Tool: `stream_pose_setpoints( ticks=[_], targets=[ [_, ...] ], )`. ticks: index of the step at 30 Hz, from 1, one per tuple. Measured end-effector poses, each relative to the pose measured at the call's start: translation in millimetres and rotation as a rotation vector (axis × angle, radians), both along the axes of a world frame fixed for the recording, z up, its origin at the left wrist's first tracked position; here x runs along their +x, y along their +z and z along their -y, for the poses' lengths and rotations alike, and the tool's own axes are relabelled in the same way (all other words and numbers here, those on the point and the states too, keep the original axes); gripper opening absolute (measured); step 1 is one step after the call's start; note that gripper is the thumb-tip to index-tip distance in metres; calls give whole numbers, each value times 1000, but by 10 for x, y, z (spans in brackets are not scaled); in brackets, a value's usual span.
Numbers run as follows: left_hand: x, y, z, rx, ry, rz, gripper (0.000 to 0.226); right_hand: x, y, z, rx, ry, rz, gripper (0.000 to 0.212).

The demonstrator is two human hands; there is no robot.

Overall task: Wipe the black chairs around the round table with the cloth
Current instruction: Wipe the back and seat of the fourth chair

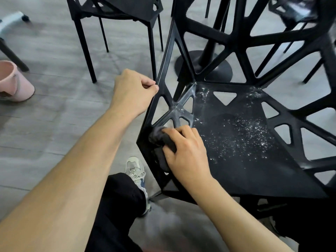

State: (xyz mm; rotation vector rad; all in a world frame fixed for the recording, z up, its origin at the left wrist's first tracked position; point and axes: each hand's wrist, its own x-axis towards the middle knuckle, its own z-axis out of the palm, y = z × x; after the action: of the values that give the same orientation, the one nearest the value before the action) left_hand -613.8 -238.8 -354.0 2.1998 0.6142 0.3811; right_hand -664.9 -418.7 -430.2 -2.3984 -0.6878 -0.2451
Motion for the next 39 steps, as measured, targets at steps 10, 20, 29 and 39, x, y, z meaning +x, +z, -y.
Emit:
stream_pose_setpoints(
  ticks=[10, 20, 29, 39],
  targets=[
    [66, 160, 165, 172, 59, -77, 7, 88, -70, -356, -83, -117, 65, 41],
    [85, 178, 153, 175, 44, -82, 8, 847, -27, -523, -203, -371, -74, 10],
    [94, 189, 162, 180, 48, -79, 10, 1544, 289, -403, -51, -508, -168, 31],
    [152, 216, 89, 269, -32, -128, 10, 1439, -33, -486, -194, -322, -250, 43]
  ],
)
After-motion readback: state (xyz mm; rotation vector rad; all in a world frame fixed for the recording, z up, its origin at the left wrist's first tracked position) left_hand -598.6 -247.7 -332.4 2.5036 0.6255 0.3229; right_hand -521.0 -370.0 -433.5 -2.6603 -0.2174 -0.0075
